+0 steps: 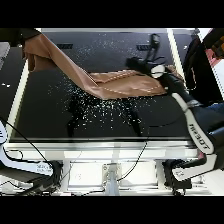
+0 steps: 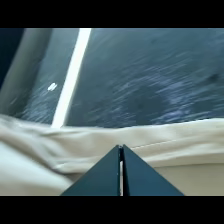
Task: Fold the clothes and pants, and hang the long-sleeved shirts on hangers.
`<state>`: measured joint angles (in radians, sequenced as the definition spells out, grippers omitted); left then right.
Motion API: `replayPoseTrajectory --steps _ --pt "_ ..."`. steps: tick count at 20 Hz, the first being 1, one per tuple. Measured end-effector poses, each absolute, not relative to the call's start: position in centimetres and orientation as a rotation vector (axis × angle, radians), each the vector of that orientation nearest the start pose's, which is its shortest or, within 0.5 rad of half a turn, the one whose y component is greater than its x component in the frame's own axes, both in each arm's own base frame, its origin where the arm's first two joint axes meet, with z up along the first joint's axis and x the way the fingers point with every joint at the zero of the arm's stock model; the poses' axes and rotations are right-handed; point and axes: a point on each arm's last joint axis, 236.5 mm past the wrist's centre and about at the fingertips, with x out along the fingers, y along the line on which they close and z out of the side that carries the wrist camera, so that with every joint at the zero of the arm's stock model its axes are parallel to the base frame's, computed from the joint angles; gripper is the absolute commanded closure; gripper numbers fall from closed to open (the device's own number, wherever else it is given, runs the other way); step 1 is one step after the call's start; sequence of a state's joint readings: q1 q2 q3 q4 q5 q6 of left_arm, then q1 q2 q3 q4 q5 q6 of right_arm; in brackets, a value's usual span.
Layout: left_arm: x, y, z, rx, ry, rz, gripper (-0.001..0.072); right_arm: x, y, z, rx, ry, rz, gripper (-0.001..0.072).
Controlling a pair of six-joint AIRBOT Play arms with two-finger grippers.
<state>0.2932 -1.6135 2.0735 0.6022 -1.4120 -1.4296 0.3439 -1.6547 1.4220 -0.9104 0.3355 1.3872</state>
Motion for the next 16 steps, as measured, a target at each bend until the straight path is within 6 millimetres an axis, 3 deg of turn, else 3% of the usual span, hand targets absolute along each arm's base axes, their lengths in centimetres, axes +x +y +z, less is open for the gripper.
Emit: replayPoseTrajectory --steps 6,10,14,16 --pt "49.7 -6.7 28.3 -0.596 0.702 -0.649 0.0695 54.9 36.6 2.5 0.464 0.749 0.552 0.067" --pt "49.6 -7.1 28.4 -0.598 0.703 -0.66 0.0695 52.7 43.6 -0.2 0.493 0.831 0.63 0.067" --pt "49.6 -7.5 28.1 -0.594 0.707 -0.673 0.0695 50.1 48.3 -2.5 0.507 0.9 0.681 0.067" --pt "49.7 -7.6 27.5 -0.596 0.721 -0.674 0.0695 48.7 49.7 -3.3 0.502 0.936 0.704 0.067"
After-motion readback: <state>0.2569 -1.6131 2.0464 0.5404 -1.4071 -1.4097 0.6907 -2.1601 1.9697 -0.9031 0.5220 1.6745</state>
